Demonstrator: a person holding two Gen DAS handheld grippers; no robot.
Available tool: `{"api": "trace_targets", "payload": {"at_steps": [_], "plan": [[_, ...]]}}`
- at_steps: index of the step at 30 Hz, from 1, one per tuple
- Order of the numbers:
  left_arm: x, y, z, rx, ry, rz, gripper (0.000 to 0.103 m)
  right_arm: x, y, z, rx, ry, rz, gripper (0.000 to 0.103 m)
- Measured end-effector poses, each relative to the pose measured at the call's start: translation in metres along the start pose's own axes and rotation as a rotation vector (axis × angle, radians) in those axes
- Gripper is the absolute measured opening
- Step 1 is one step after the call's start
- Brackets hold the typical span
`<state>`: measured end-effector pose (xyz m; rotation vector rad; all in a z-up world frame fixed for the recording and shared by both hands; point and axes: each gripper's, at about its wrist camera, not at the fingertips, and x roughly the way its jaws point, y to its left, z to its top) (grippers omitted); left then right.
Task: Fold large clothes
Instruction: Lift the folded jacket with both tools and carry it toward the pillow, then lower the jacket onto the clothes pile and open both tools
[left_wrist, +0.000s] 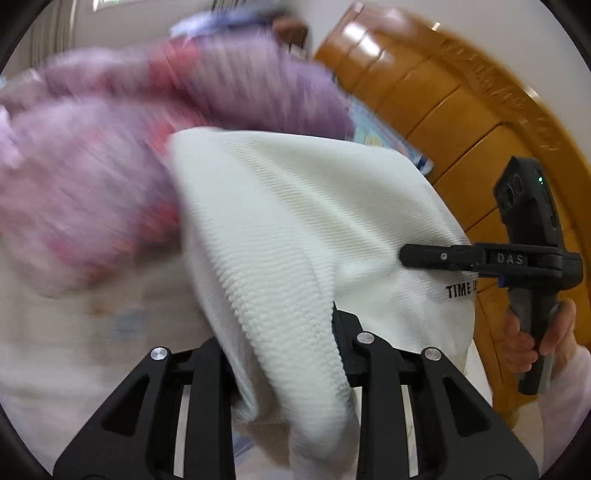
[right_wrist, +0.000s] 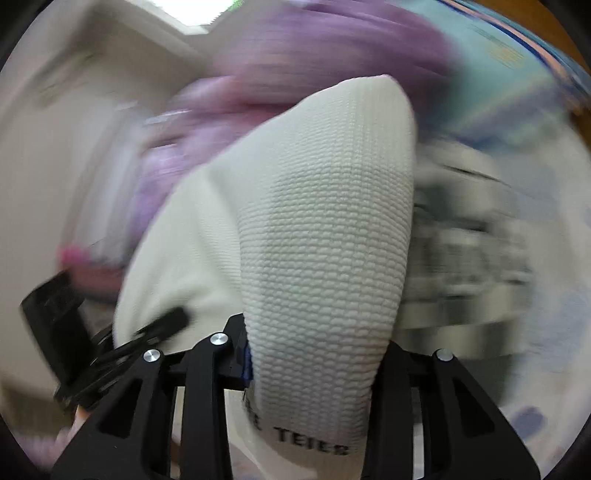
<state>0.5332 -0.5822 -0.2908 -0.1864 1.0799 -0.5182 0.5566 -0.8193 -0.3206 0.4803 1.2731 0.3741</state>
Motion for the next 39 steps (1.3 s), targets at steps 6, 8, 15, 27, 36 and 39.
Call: {"api": "trace_targets", "payload": {"at_steps": [6,8,15,27,36,39], "plan": [[0.082,-0.026,-0.039,0.238,0.116,0.226,0.064,0.033,-0.069,-0.010,0.022,0.030,-0.281,0.094],[0.064,-0.019,-0.045,0.288,0.064,0.361,0.076,0.026,-0.054,-0.022,-0.048,0.016,-0.338,0.094],[0.017,-0.009,-0.012,0.210,-0.025,0.372,0.054,-0.045,-0.020,-0.054,-0.125,-0.403,-0.677,0.065],[0.167,-0.007,0.033,0.069,0.097,0.241,0.024,0.031,-0.074,0.009,0.062,-0.204,-0.472,0.006],[0.079,-0.017,0.020,0.051,0.085,0.189,0.085,0.000,-0.027,-0.023,0.089,-0.126,-0.503,0.013],[0.028,-0.009,0.007,-0.003,0.063,0.168,0.085,-0.026,0.009,-0.053,0.067,-0.148,-0.482,0.027]]}}
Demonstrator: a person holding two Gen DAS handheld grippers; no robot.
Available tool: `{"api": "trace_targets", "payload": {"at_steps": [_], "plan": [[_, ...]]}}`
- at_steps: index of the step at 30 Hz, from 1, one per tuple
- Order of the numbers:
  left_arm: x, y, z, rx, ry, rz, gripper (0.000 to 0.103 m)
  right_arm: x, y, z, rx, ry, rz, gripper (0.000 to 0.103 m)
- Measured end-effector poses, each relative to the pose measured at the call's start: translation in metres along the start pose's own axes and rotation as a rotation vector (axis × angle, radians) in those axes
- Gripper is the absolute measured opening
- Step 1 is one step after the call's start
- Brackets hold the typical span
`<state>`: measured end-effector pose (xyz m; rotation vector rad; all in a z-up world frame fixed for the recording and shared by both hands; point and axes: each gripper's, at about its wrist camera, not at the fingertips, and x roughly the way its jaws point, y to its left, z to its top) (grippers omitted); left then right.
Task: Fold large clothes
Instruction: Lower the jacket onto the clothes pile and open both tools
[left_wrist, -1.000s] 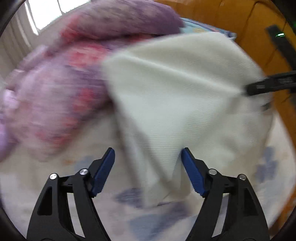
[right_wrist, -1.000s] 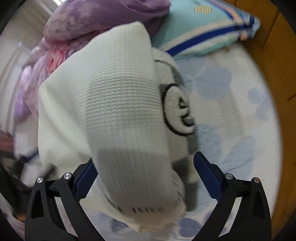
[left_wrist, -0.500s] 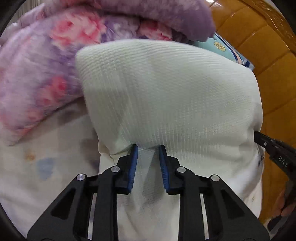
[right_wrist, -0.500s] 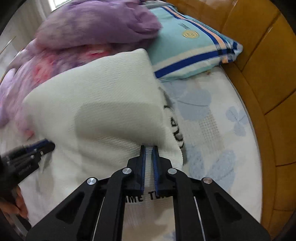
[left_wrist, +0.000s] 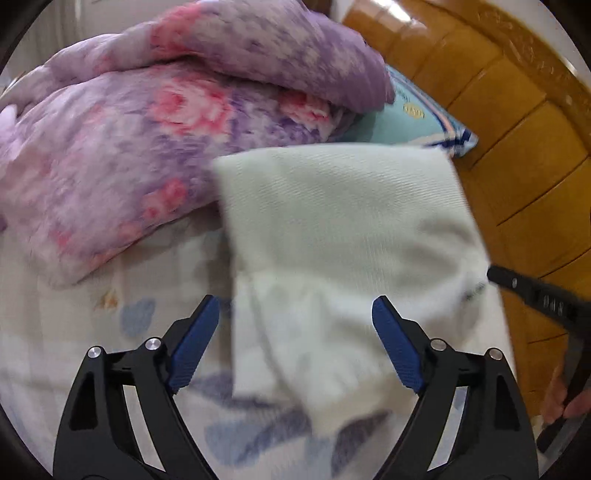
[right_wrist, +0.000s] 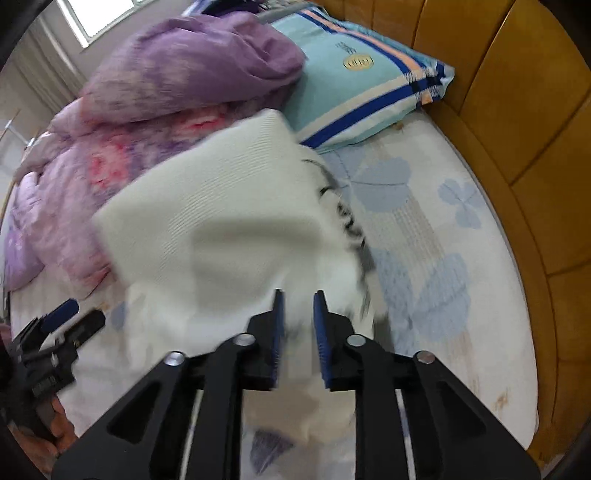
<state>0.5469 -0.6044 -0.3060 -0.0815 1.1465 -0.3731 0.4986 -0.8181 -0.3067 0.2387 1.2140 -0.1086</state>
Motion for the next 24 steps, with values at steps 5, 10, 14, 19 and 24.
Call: {"api": "trace_targets", "payload": {"at_steps": [5,10,14,19,24], "plan": [[-0.091,0.013,-0.016,0.025,-0.034,0.022,0.088,-0.094,0.048,-0.056,-0.042,-0.122,0.005,0.087],[-0.187,0.012,-0.047,0.079,-0.121,-0.006,0.091,-0.169,0.089,-0.104,-0.046,-0.203,-0.025,0.095],[-0.259,0.012,-0.080,0.109,-0.188,-0.039,0.093,-0.221,0.122,-0.143,-0.008,-0.255,-0.035,0.095],[-0.334,0.031,-0.128,0.114,-0.218,0.034,0.097,-0.275,0.166,-0.193,-0.040,-0.309,-0.044,0.095],[-0.383,0.071,-0.174,0.040,-0.275,0.008,0.097,-0.297,0.206,-0.248,-0.045,-0.323,-0.057,0.095]]}}
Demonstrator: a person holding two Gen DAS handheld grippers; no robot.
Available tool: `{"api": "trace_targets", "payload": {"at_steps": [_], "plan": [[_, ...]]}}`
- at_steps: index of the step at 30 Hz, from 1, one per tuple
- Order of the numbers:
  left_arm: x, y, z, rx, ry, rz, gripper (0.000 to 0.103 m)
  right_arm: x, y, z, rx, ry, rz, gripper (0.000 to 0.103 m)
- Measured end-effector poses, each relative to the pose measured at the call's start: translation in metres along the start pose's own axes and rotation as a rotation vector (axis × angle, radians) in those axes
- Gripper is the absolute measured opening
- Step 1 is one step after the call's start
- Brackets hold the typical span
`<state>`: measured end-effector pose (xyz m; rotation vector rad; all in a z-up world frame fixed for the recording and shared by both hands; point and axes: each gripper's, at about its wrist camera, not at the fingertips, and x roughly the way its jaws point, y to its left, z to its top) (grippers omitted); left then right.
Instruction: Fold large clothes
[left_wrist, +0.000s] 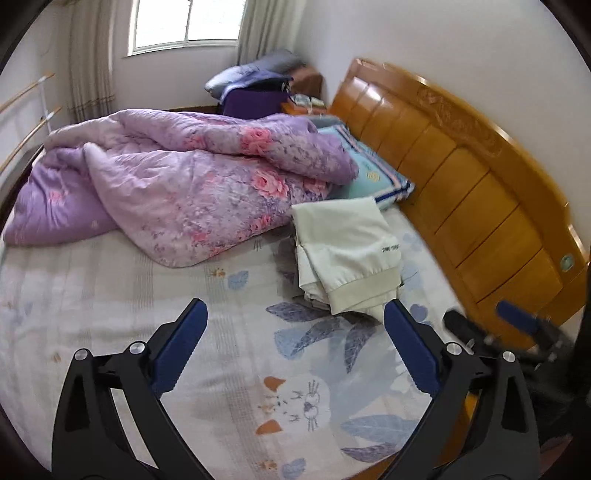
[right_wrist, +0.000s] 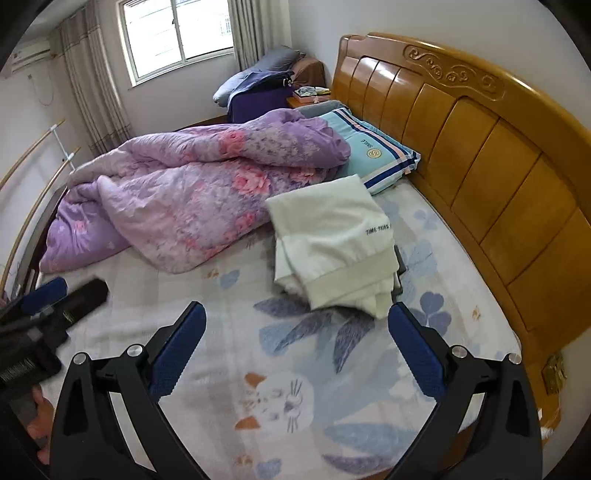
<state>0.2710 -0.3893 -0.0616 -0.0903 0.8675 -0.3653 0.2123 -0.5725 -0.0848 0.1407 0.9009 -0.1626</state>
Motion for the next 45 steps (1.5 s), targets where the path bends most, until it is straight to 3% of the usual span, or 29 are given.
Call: {"api": "trace_targets", "payload": {"at_steps": [4,9,16,19,28,45], "plan": [[-0.024,0.023,-0.026,0.069,-0.027,0.103,0.097,-0.023,0.036,-0.036,0.003,-0.036,-0.024,0.095],[-0.044,0.036,-0.057,0.198,-0.038,0.167,0.097,-0.039,0.067,-0.072,0.020,-0.040,-0.021,0.095],[-0.067,0.060,-0.087,0.201,-0.049,0.142,0.096,-0.050,0.079,-0.099,0.098,-0.039,-0.052,0.095],[-0.074,0.071,-0.096,0.166,-0.040,0.088,0.097,-0.060,0.083,-0.102,0.096,-0.074,-0.090,0.095],[-0.082,0.065,-0.100,0.196,-0.078,0.093,0.097,-0.062,0.089,-0.118,0.093,-0.054,-0.094,0.095],[-0.086,0.062,-0.099,0.196,-0.090,0.079,0.097,-0.064,0.089,-0.118,0.081,-0.070,-0.082,0.095]]}}
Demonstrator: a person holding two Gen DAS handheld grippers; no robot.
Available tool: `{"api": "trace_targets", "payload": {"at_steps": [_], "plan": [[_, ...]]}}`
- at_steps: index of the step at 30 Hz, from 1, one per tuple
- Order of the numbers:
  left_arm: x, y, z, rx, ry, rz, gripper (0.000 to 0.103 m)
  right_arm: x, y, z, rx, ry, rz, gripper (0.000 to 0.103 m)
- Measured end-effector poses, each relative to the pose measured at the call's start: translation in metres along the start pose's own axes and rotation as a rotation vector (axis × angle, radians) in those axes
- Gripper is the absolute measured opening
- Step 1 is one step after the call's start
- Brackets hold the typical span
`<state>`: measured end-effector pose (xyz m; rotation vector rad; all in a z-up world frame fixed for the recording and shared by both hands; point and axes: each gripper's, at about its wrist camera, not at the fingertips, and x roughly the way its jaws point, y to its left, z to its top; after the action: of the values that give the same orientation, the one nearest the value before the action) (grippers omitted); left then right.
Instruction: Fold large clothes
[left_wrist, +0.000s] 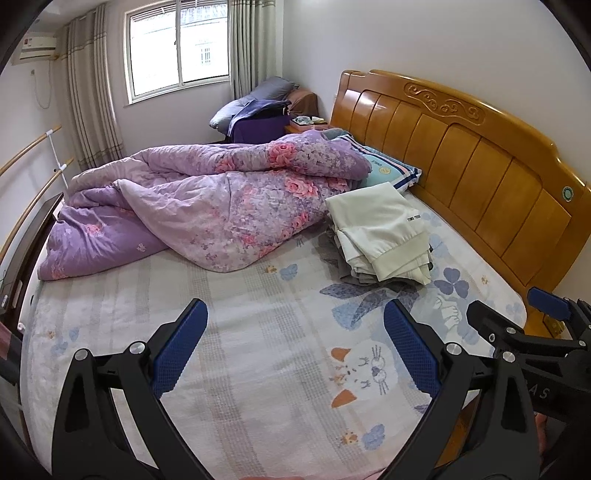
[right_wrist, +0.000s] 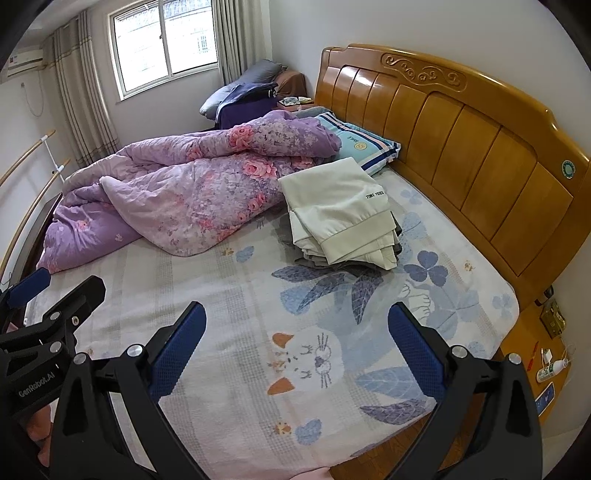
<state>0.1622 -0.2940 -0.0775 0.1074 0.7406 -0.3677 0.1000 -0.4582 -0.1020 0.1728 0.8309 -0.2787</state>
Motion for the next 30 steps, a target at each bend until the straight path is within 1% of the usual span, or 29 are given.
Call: {"api": "trace_targets", "payload": {"at_steps": [30], "plan": [[-0.0030,-0.0075,-0.0005,0.016,-0.011,-0.008,0.097,-0.0024,-0.0027,-0.0027,0.006,0.003,-0.018,0.095]]}}
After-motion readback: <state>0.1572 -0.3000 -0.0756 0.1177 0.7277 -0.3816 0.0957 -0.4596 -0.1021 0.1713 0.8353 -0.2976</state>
